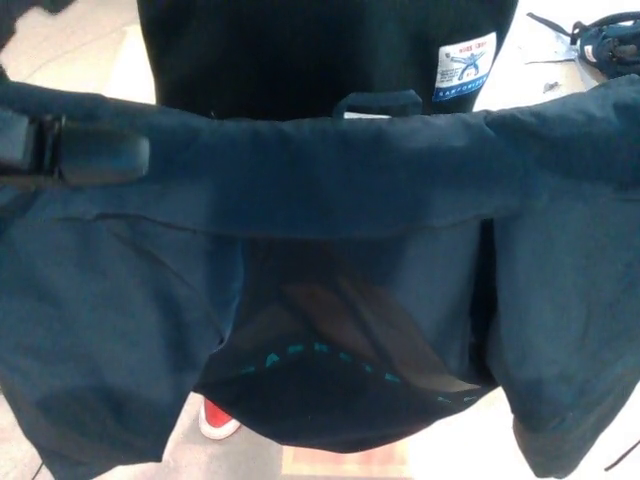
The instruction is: A person hands a coat to the robot and the robot grabs it with both hands and holds it while the person wears the coat.
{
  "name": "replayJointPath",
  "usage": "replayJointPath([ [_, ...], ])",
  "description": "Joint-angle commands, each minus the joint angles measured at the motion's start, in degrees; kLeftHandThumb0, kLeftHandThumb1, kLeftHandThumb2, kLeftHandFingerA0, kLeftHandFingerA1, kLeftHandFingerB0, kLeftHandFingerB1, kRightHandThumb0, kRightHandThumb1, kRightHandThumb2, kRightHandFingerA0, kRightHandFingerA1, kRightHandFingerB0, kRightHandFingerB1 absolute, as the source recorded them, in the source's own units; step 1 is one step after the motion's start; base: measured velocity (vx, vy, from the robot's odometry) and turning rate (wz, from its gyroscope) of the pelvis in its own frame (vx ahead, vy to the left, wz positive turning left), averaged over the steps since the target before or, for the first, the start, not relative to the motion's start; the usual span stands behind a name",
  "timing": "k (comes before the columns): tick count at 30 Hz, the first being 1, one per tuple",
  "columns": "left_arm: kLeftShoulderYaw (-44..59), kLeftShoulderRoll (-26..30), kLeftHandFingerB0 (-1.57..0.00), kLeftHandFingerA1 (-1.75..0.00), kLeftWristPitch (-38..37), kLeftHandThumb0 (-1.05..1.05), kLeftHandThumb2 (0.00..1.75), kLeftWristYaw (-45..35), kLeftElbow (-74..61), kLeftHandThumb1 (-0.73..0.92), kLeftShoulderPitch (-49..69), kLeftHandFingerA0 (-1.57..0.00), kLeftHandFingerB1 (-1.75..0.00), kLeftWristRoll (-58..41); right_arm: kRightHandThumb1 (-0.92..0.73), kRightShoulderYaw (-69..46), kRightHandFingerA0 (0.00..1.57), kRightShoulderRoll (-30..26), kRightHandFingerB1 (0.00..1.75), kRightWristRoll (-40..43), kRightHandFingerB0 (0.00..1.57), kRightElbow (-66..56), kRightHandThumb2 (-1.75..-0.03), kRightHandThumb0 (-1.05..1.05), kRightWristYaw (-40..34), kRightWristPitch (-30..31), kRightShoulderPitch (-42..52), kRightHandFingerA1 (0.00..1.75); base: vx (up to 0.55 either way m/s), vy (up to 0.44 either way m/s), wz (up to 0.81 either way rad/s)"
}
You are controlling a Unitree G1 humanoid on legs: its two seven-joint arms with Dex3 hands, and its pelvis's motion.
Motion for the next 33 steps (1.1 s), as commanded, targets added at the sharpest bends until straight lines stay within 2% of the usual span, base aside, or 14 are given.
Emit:
replayJointPath([
  [1,-15.3,6.3,0.0,-0.26,22.6,-0.96,0.64,-35.2,11.5,0.68,-17.3,-0.02,-0.2,-0.6,-0.65,19.1,0.16,-7.8,0.08,-1.9,0.01,11.4,-0.76,-0.92,28.3,16.5,-17.5,0.38,0.0,0.0,0.0],
  [6,-20.9,7.2,-0.11,-0.12,28.8,-0.93,0.92,-49.2,14.3,0.58,-25.0,-0.06,-0.06,-3.6,-0.59,29.1,0.22,-6.8,0.1,-5.2,0.0,16.3,-0.96,-0.86,43.5,22.8,-28.8,0.48,0.0,0.0,0.0],
  [7,-21.7,7.2,-0.11,-0.15,30.5,-0.87,0.91,-51.0,14.5,0.54,-26.1,-0.04,-0.11,-4.0,-0.75,30.6,0.31,-6.5,0.14,-5.9,0.0,17.5,-0.63,-0.89,46.1,23.0,-30.7,0.38,0.0,0.0,0.0],
  [9,-23.6,7.1,-0.1,-0.19,32.6,-0.87,0.9,-55.5,15.1,0.55,-28.9,-0.04,-0.13,-4.8,-0.62,34.3,0.6,-5.6,0.02,-6.9,0.0,20.3,-1.0,-0.97,53.0,24.7,-35.3,0.62,0.0,0.0,0.0],
  [10,-24.3,7.2,-0.11,-0.23,33.0,-0.85,0.89,-57.1,15.3,0.53,-29.8,-0.03,-0.16,-5.0,-0.72,35.4,0.73,-5.2,0.18,-6.9,0.0,21.3,-0.62,-0.92,55.0,25.5,-36.8,0.54,0.0,0.0,0.0],
  [16,-28.9,8.0,-0.07,-0.25,39.1,-0.81,0.58,-68.1,14.7,0.6,-34.2,-0.04,-0.25,-7.2,-0.54,41.3,0.15,-3.5,0.15,-7.0,0.04,25.5,-0.92,-0.88,65.7,28.3,-43.7,0.47,0.0,0.0,0.0],
  [22,-32.8,8.9,-0.1,-0.34,44.4,-0.88,0.66,-74.7,12.4,0.53,-37.5,-0.16,-0.28,-6.2,-0.6,44.2,0.31,-3.1,0.08,-6.9,0.01,26.5,-0.96,-0.98,69.9,29.0,-47.3,0.53,0.0,0.0,0.0],
  [23,-33.8,8.7,0.0,-0.47,43.2,-0.38,0.89,-76.6,12.6,0.22,-38.5,-0.01,-0.47,-5.1,-0.64,44.5,0.43,-3.2,0.07,-7.1,0.05,26.7,-0.97,-1.05,70.6,28.5,-48.2,0.55,0.0,0.0,0.0],
  [25,-34.6,8.1,-0.09,-0.34,42.0,-0.89,0.65,-77.9,13.6,0.56,-39.5,-0.17,-0.26,-4.8,-0.72,45.2,0.46,-3.0,0.23,-7.2,0.03,27.6,-0.62,-0.92,71.6,28.2,-49.6,0.47,0.0,0.0,0.0],
  [28,-35.0,8.0,-0.08,-0.38,40.8,-0.88,0.84,-78.8,14.2,0.52,-40.3,-0.1,-0.34,-4.3,-0.64,46.4,0.46,-2.1,0.09,-7.7,0.03,28.9,-0.99,-1.02,73.2,27.1,-51.7,0.56,0.0,0.0,0.0],
  [29,-35.3,7.9,0.0,-0.48,40.7,-0.39,0.89,-79.6,14.5,0.21,-41.1,-0.01,-0.47,-4.0,-0.75,47.4,0.53,-1.5,0.23,-8.2,0.05,29.2,-0.63,-0.95,74.7,27.0,-53.7,0.46,0.0,0.0,0.0],
  [30,-35.4,8.0,0.0,-0.48,39.8,-0.39,0.9,-80.0,14.5,0.22,-41.5,-0.01,-0.47,-3.8,-0.65,48.4,0.46,-1.1,0.13,-8.4,0.07,29.1,-1.0,-1.03,76.0,27.7,-55.1,0.54,0.0,0.0,0.0],
  [31,-35.6,7.9,-0.13,-0.34,39.2,-0.88,0.61,-80.5,14.7,0.66,-41.8,-0.26,-0.25,-3.6,-0.65,49.0,0.44,-0.8,0.13,-8.3,0.07,29.2,-1.0,-1.03,76.9,28.3,-56.0,0.54,0.0,0.0,0.0],
  [33,-36.2,7.5,-0.1,-0.42,39.3,-0.89,0.86,-81.5,15.1,0.53,-42.8,-0.18,-0.35,-3.5,-0.64,50.7,0.42,0.0,0.12,-8.6,0.07,29.6,-0.98,-1.03,79.0,29.8,-58.2,0.52,0.0,0.0,0.0],
])
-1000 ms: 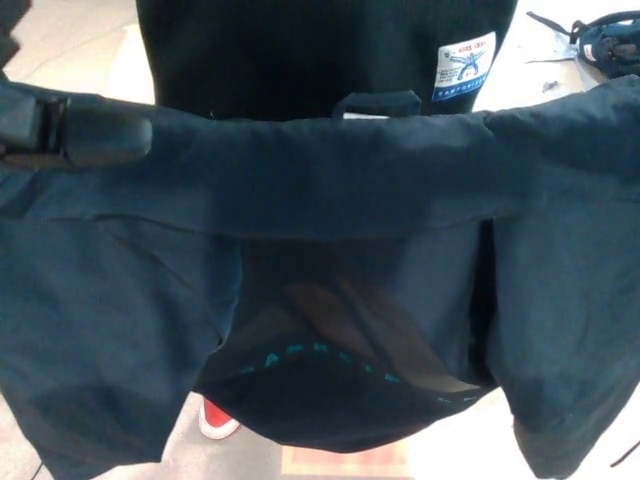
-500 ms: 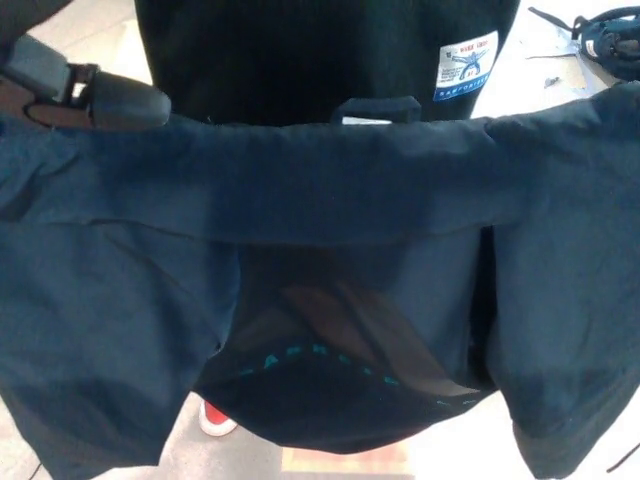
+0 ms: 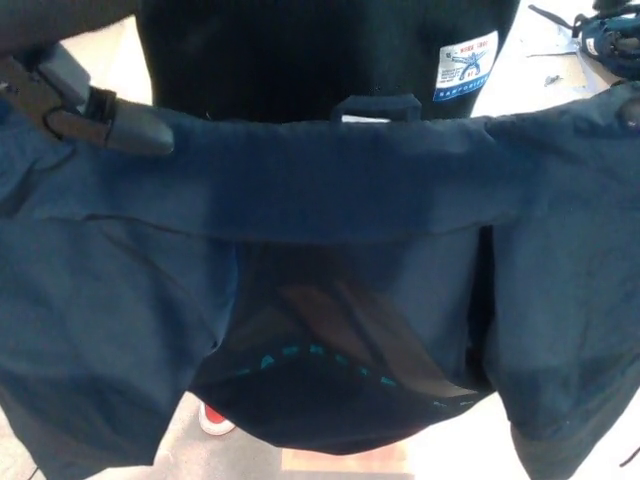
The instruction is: A person hands a coat to the robot and the robot grabs it with both hands and holds it while the person wears the coat.
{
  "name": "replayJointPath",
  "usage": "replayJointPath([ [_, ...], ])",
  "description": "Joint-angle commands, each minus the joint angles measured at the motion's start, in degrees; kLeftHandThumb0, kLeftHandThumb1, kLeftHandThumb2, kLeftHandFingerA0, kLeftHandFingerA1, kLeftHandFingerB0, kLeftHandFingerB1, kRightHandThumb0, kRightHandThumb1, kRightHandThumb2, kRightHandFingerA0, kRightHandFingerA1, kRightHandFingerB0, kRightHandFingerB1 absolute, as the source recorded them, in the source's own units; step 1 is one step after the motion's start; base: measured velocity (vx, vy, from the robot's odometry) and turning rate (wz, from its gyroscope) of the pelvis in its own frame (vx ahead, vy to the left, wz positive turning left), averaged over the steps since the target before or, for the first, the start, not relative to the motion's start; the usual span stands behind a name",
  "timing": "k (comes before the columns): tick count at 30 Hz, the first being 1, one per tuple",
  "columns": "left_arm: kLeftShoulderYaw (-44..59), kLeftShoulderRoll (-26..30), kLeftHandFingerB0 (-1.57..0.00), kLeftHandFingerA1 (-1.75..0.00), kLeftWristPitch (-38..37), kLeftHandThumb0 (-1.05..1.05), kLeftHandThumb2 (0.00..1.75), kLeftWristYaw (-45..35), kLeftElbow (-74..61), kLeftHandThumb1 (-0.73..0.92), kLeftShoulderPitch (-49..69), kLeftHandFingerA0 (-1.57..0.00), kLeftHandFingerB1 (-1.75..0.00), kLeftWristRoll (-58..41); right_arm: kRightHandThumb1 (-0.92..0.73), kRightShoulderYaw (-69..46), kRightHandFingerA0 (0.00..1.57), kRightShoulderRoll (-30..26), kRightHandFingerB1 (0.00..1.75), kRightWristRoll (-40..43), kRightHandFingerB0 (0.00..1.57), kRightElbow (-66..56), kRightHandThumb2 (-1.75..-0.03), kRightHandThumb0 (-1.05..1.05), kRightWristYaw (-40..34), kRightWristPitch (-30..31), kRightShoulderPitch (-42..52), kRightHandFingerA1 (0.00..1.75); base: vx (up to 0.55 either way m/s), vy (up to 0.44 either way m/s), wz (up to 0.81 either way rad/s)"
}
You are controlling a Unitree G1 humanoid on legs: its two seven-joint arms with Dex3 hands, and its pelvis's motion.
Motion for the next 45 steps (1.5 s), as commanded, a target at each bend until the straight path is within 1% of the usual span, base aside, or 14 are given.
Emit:
replayJointPath([
  [1,-14.1,5.8,-0.11,-0.43,24.8,-0.89,0.87,-49.5,4.4,0.53,-16.6,-0.21,-0.35,-3.3,-0.64,19.1,0.43,1.1,0.13,-5.6,0.07,10.7,-0.98,-1.04,49.5,18.1,-24.5,0.52,0.0,0.0,0.0],
  [2,-14.4,5.6,0.0,-0.49,25.0,-0.39,0.9,-50.0,4.6,0.22,-17.1,-0.02,-0.47,-3.3,-0.65,19.5,0.43,1.3,0.14,-5.7,0.07,10.8,-0.99,-1.05,50.0,17.5,-24.9,0.52,0.0,0.0,0.0],
  [4,-15.0,5.4,-0.13,-0.29,25.6,-0.88,0.61,-51.1,5.0,0.65,-18.0,-0.11,-0.25,-3.0,-0.64,20.3,0.42,1.6,0.16,-6.0,0.07,11.2,-0.98,-1.05,50.7,17.1,-25.8,0.51,0.0,0.0,0.0],
  [5,-15.3,5.3,-0.11,-0.36,25.9,-0.89,0.89,-51.4,5.1,0.54,-18.4,-0.08,-0.28,-3.0,-0.61,20.7,0.46,1.8,0.18,-6.3,0.04,11.3,-0.99,-1.02,51.0,16.9,-26.0,0.53,0.0,0.0,0.0],
  [8,-16.0,5.0,-0.13,-0.3,26.0,-0.88,0.61,-52.4,5.5,0.67,-19.3,-0.12,-0.25,-2.5,-0.59,22.1,0.5,2.3,0.23,-7.2,0.07,11.7,-0.97,-0.99,52.1,17.0,-27.3,0.55,0.0,0.0,0.0],
  [11,-16.4,5.1,0.0,-0.48,25.3,-0.39,0.91,-52.9,6.0,0.24,-19.2,-0.02,-0.46,-1.9,-0.59,24.7,0.46,3.0,0.17,-6.9,0.05,12.0,-0.96,-0.99,53.3,18.7,-28.9,0.53,0.0,0.0,0.0],
  [13,-16.4,5.1,-0.1,-0.43,25.2,-0.9,0.88,-53.0,6.2,0.55,-19.1,-0.21,-0.35,-1.9,-0.69,25.3,0.55,3.1,0.23,-6.6,0.07,12.1,-0.62,-0.9,53.3,18.9,-29.0,0.45,0.0,0.0,0.0],
  [16,-16.6,5.0,-0.08,-0.46,25.7,-0.9,0.9,-52.9,6.1,0.55,-18.7,-0.31,-0.32,-1.8,-0.56,27.8,0.46,3.1,0.27,-4.7,0.07,12.5,-0.95,-0.86,53.3,18.6,-29.7,0.55,0.0,0.0,0.0],
  [25,-16.0,5.2,-0.19,-0.43,25.7,-0.89,0.61,-52.6,5.9,0.65,-18.2,-0.59,-0.28,-1.3,-0.58,34.5,0.33,4.4,0.31,-0.1,0.09,16.6,-0.94,-0.96,53.3,18.2,-37.8,0.51,0.0,0.0,0.0],
  [29,-15.3,5.0,-0.11,-0.5,25.0,-0.88,0.91,-52.8,6.0,0.55,-17.8,-0.34,-0.36,-1.7,-0.6,37.4,0.3,4.8,0.25,0.4,0.06,17.6,-0.95,-0.97,53.3,16.3,-41.6,0.5,0.0,0.0,0.0],
  [36,-13.0,2.1,-0.26,-0.38,31.7,-0.84,0.6,-46.8,3.0,0.62,-13.1,-0.43,-0.29,-1.8,-0.55,37.7,0.51,1.5,0.38,-1.9,0.1,10.6,-0.91,-0.85,53.3,19.0,-34.6,0.6,0.0,0.0,0.0],
  [38,-10.6,0.6,-0.13,-0.53,29.4,-0.74,0.95,-40.8,2.7,0.51,-8.8,-0.39,-0.38,-1.8,-0.59,35.7,0.45,1.2,0.39,-4.9,0.1,8.7,-0.95,-0.88,53.0,17.5,-28.2,0.56,0.0,0.0,0.0],
  [44,-9.0,-2.0,-0.29,-0.47,27.2,-0.9,0.97,-36.0,2.8,0.62,-3.9,-0.37,-0.4,1.3,-0.77,31.4,0.7,0.7,0.3,-7.3,0.26,4.0,-0.64,-0.87,46.4,17.6,-19.1,0.53,0.0,0.0,0.0],
  [45,-8.5,-2.4,-0.32,-0.49,26.3,-0.8,0.96,-35.0,2.7,0.57,-2.4,-0.39,-0.44,2.0,-0.69,29.4,0.74,0.6,0.46,-8.8,0.32,2.6,-1.03,-0.9,43.8,15.2,-16.4,0.64,0.0,0.0,0.0],
])
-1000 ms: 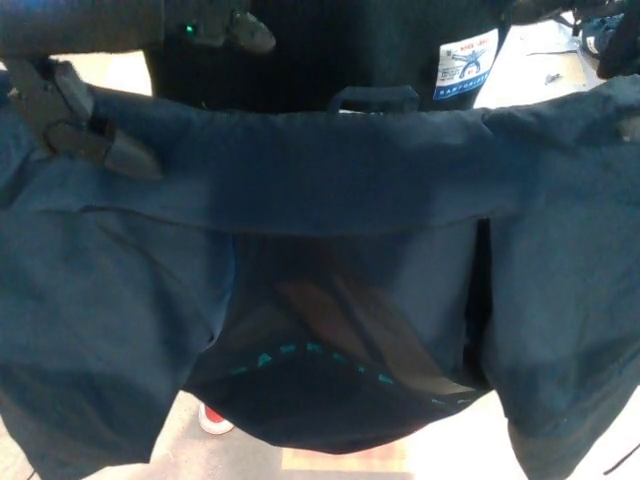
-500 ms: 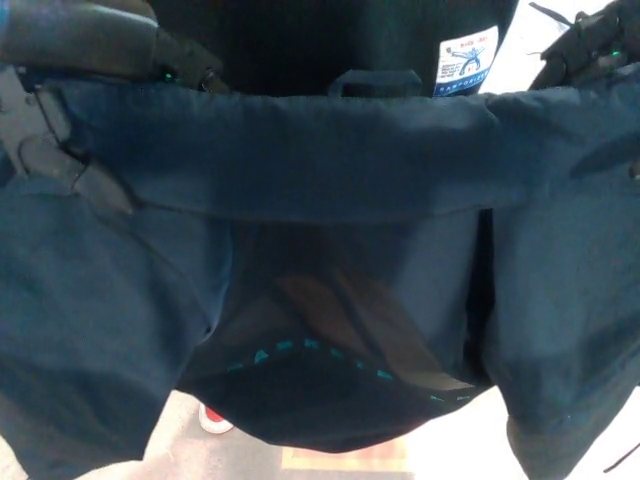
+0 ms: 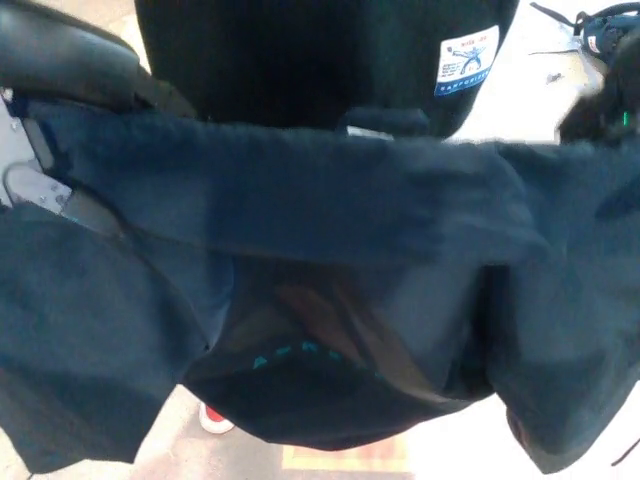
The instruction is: A person hands a coat to the robot and the robot grabs it with both hands and holds it while the person wears the coat.
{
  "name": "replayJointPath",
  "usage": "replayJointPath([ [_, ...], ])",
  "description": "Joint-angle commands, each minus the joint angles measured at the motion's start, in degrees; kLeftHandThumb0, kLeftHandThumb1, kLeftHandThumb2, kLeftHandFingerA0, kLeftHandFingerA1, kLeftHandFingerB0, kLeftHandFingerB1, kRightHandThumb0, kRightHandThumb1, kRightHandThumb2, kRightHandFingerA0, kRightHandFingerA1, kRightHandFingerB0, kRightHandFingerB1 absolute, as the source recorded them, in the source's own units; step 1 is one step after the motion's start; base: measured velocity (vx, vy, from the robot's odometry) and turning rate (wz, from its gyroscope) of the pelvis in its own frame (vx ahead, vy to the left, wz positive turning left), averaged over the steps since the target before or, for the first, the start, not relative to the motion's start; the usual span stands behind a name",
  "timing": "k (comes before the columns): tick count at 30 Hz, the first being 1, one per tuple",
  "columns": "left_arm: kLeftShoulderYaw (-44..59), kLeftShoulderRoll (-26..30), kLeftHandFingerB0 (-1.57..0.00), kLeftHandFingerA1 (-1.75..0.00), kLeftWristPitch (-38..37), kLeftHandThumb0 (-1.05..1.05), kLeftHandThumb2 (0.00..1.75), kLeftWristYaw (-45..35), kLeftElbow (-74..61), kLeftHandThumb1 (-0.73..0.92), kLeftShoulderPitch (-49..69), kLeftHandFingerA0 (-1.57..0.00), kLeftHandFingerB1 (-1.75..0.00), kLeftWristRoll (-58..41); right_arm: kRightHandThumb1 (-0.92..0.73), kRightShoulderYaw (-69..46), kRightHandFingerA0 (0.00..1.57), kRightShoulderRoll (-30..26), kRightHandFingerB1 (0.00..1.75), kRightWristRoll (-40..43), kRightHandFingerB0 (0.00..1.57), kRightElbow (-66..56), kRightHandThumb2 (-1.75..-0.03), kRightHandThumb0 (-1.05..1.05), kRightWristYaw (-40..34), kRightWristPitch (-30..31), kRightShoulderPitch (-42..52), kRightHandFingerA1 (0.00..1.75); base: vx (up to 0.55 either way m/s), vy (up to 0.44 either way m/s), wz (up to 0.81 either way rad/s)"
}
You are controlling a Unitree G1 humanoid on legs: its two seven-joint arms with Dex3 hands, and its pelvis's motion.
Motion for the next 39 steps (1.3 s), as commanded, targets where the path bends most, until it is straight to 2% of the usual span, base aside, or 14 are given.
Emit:
replayJointPath([
  [1,2.0,-1.2,-0.49,-0.42,0.8,-0.86,0.7,4.6,-0.2,0.69,6.7,-0.52,-0.38,3.3,-0.92,-6.1,0.9,-2.1,0.46,-6.1,0.75,-5.3,-0.71,-0.79,-6.0,-1.1,12.1,0.51,0.0,0.0,0.0],
  [4,2.5,-1.2,-0.99,-0.49,-2.3,-0.81,0.69,8.3,-1.5,0.92,9.9,-0.99,-0.53,6.3,-0.92,-12.2,1.19,-1.9,0.66,-7.7,1.1,-7.5,-0.74,-0.68,-14.3,-2.7,20.2,0.64,0.0,0.0,0.0],
  [5,4.3,-2.1,-1.04,-0.72,-4.2,-0.62,1.2,14.4,-3.0,0.84,14.0,-1.0,-0.82,8.0,-0.77,-16.1,1.04,-1.0,0.77,-8.8,0.84,-9.0,-1.15,-0.48,-21.9,-3.3,26.4,1.0,0.0,0.0,0.0],
  [8,7.0,-3.9,-1.14,-0.57,-6.8,-0.6,0.74,22.9,-4.8,0.92,19.6,-1.16,-0.65,9.9,-0.92,-20.9,0.95,0.2,0.98,-10.9,0.79,-10.9,-0.73,-0.52,-31.3,-5.4,34.5,1.37,0.0,0.0,0.0],
  [9,7.7,-4.6,-1.13,-0.74,-8.3,-0.49,0.72,25.8,-5.3,0.92,21.9,-1.16,-0.76,10.8,-0.88,-23.6,0.81,1.4,1.5,-11.3,0.67,-10.9,-0.7,-0.44,-35.3,-8.1,38.6,1.74,0.0,0.0,0.0],
  [13,9.0,-7.1,-0.74,-1.24,-13.1,-0.36,0.65,36.5,-6.4,0.87,27.3,-0.79,-0.89,16.0,-0.88,-27.6,0.78,4.3,1.56,-15.0,0.59,-11.2,-0.67,-0.38,-45.6,-13.4,46.6,1.75,0.0,0.0,0.0],
  [15,9.2,-8.1,-0.61,-1.75,-14.8,-0.35,0.64,40.4,-6.0,0.84,28.8,-0.78,-1.54,17.8,-0.87,-28.7,0.79,5.9,1.5,-18.7,0.63,-11.6,-0.66,-0.38,-51.5,-14.6,49.7,1.75,0.0,0.0,0.0],
  [21,9.0,-12.2,-0.94,-1.42,-18.7,-0.42,0.91,50.9,-2.6,0.57,32.1,-1.17,-1.28,20.9,-0.83,-33.6,0.82,10.0,1.42,-23.8,0.73,-13.3,-0.69,-0.38,-63.4,-14.4,58.6,1.66,0.0,0.0,0.0],
  [26,9.5,-13.2,-0.92,-1.42,-20.3,-0.4,0.88,53.8,-0.3,0.55,33.3,-1.16,-1.27,21.3,-0.85,-36.2,0.97,12.4,1.47,-25.3,0.75,-11.3,-0.65,-0.33,-69.4,-18.4,60.4,1.56,0.0,0.0,0.0],
  [27,9.6,-13.6,-0.93,-1.41,-20.8,-0.41,0.92,55.3,0.3,0.58,33.5,-1.16,-1.26,21.7,-0.88,-37.0,1.02,13.0,1.05,-25.7,0.86,-11.0,-0.65,-0.35,-70.8,-18.6,60.4,1.16,0.0,0.0,0.0],
  [30,10.3,-15.2,-0.92,-1.4,-22.2,-0.4,0.93,59.2,1.9,0.58,34.0,-1.17,-1.24,22.1,-0.86,-38.5,1.08,15.0,0.95,-27.1,0.92,-10.6,-0.65,-0.33,-73.2,-16.4,59.1,1.0,0.0,0.0,0.0],
  [31,10.6,-15.6,-0.68,-1.74,-22.3,-0.32,0.62,59.9,2.2,0.78,34.2,-0.85,-1.56,22.0,-0.86,-38.8,1.08,15.7,0.91,-27.2,0.93,-10.2,-0.65,-0.33,-74.0,-16.2,58.8,0.94,0.0,0.0,0.0],
  [38,14.2,-20.6,-0.9,-1.41,-23.5,-0.38,0.9,67.8,3.1,0.56,36.5,-1.17,-1.24,21.3,-0.84,-40.0,1.02,21.7,1.18,-29.9,0.87,-8.0,-0.65,-0.33,-81.5,-14.7,57.0,1.29,0.0,0.0,0.0],
  [39,14.0,-20.4,-0.67,-1.72,-23.5,-0.3,0.63,68.9,3.0,0.79,36.6,-0.82,-1.5,22.6,-0.83,-39.9,1.03,22.2,1.25,-30.6,0.86,-7.3,-0.66,-0.32,-83.3,-15.4,56.9,1.32,0.0,0.0,0.0],
])
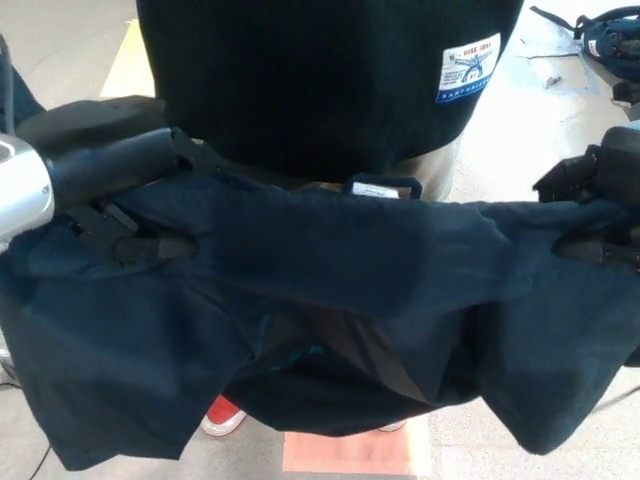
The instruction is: A person hands a coat to the robot and the robot grabs it with both hands and holds it while the person wears the coat.
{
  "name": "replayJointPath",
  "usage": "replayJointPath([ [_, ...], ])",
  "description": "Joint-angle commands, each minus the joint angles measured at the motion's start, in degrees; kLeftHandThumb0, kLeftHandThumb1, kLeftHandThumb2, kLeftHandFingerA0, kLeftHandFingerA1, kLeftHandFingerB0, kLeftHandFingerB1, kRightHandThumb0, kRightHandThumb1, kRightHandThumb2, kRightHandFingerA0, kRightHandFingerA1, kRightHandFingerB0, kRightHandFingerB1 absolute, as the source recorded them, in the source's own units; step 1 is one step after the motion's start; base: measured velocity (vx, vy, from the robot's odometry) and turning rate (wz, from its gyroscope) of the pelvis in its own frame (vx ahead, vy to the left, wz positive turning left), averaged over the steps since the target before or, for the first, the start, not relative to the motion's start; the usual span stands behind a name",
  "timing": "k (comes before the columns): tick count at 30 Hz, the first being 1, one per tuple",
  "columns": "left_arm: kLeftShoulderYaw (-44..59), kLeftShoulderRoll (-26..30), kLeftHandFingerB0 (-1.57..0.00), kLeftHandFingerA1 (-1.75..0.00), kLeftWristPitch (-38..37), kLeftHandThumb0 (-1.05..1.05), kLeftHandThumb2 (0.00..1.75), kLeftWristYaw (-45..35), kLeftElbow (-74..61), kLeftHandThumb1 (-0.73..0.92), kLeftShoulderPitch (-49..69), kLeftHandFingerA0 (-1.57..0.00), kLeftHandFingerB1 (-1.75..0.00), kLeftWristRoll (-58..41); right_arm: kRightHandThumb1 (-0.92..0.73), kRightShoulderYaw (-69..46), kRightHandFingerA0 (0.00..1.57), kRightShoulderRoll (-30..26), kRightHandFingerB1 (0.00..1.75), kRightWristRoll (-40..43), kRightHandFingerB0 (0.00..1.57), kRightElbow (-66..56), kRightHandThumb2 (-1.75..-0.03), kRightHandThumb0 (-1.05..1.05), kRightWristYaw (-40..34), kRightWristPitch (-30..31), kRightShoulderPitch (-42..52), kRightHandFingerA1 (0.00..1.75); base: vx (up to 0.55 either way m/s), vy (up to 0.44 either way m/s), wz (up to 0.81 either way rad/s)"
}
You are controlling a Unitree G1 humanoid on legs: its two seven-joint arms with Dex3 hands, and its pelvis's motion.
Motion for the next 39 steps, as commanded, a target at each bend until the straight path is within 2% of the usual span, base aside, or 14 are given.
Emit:
replayJointPath([
  [1,3.6,-9.1,-0.67,-1.71,-13.8,-0.3,0.64,34.4,6.8,0.79,12.0,-0.83,-1.49,11.8,-0.82,-6.2,1.03,12.3,1.28,-15.0,0.85,5.0,-0.66,-0.32,-38.2,-7.3,10.1,1.36,0.0,0.0,0.0],
  [7,3.2,-8.7,-0.89,-1.16,-13.6,-0.3,0.64,39.5,8.1,0.83,10.1,-1.04,-0.96,16.4,-0.8,-6.3,0.99,14.9,1.41,-17.8,0.79,6.6,-0.64,-0.32,-42.3,-4.9,8.3,1.53,0.0,0.0,0.0],
  [8,4.4,-10.9,-0.8,-1.56,-13.4,-0.34,0.64,43.0,9.0,0.81,10.1,-0.98,-1.48,15.9,-0.81,-6.3,0.93,15.3,1.47,-18.5,0.73,7.0,-0.64,-0.33,-43.0,-4.3,7.6,1.63,0.0,0.0,0.0],
  [10,4.9,-12.1,-0.74,-1.72,-12.5,-0.38,0.67,45.1,9.5,0.89,9.8,-0.92,-1.64,16.3,-0.79,-5.8,0.97,15.3,1.39,-20.1,0.79,7.7,-0.68,-0.34,-44.4,-4.0,6.8,1.58,0.0,0.0,0.0],
  [15,5.1,-12.4,-0.77,-1.73,-10.3,-0.39,0.71,45.8,9.0,0.86,8.9,-0.87,-1.54,18.2,-0.84,-4.6,1.08,14.5,1.07,-22.8,0.92,9.2,-0.65,-0.37,-44.6,-3.6,4.2,1.18,0.0,0.0,0.0],
  [19,6.6,-13.0,-0.76,-1.72,-9.3,-0.41,0.71,44.7,8.9,0.87,7.3,-0.85,-1.52,17.1,-0.82,-5.6,1.07,16.1,1.24,-21.1,0.87,8.8,-0.65,-0.39,-41.7,-1.2,2.1,1.26,0.0,0.0,0.0],
  [22,7.3,-13.6,-0.74,-1.63,-9.0,-0.4,0.68,45.6,9.2,0.89,6.2,-0.92,-1.46,17.1,-0.83,-6.2,1.09,16.6,1.0,-20.8,0.95,8.8,-0.64,-0.37,-41.3,-1.1,1.3,1.09,0.0,0.0,0.0],
  [28,8.5,-14.6,-0.79,-1.61,-10.1,-0.35,0.7,51.0,10.6,0.83,3.3,-0.95,-1.37,19.2,-0.82,-7.3,1.05,18.4,1.0,-23.1,0.92,10.7,-0.64,-0.39,-46.2,-0.9,-1.3,1.17,0.0,0.0,0.0],
  [29,8.8,-14.3,-0.81,-1.62,-12.0,-0.35,0.65,53.7,12.3,0.86,1.5,-0.98,-1.41,19.8,-0.82,-7.7,1.12,18.1,0.7,-23.8,0.94,11.7,-0.63,-0.37,-48.0,-1.6,-2.7,0.85,0.0,0.0,0.0],
  [31,8.9,-13.9,-0.85,-1.63,-13.4,-0.36,0.65,56.8,14.2,0.87,-0.8,-0.98,-1.4,20.9,-0.8,-8.7,1.12,18.6,0.78,-23.6,0.96,12.7,-0.63,-0.37,-50.4,-2.6,-4.5,0.91,0.0,0.0,0.0],
  [32,8.9,-13.6,-0.85,-1.7,-12.2,-0.39,0.73,57.3,15.1,0.84,-3.6,-0.94,-1.49,21.8,-0.8,-9.8,1.04,18.7,1.16,-22.7,0.91,13.6,-0.65,-0.36,-51.5,-3.4,-7.1,1.35,0.0,0.0,0.0],
  [34,8.7,-13.0,-0.79,-1.72,-12.3,-0.37,0.72,59.2,16.4,0.86,-5.9,-0.92,-1.52,23.0,-0.82,-10.4,1.1,18.3,1.05,-22.5,0.97,14.7,-0.64,-0.36,-52.7,-4.4,-9.1,1.24,0.0,0.0,0.0],
  [38,9.1,-11.8,-0.65,-1.75,-14.3,-0.38,0.67,63.3,21.7,0.9,-13.7,-0.89,-1.65,23.3,-0.84,-12.0,1.04,17.3,1.35,-22.1,0.86,16.1,-0.68,-0.38,-51.9,-3.2,-16.2,1.42,0.0,0.0,0.0],
  [39,9.4,-11.3,-0.76,-1.74,-14.5,-0.38,0.66,63.8,23.1,0.88,-16.8,-0.88,-1.44,23.1,-0.68,-12.4,1.03,16.6,0.9,-21.8,0.77,17.3,-1.07,-0.38,-51.8,-3.5,-19.3,1.16,0.0,0.0,0.0],
])
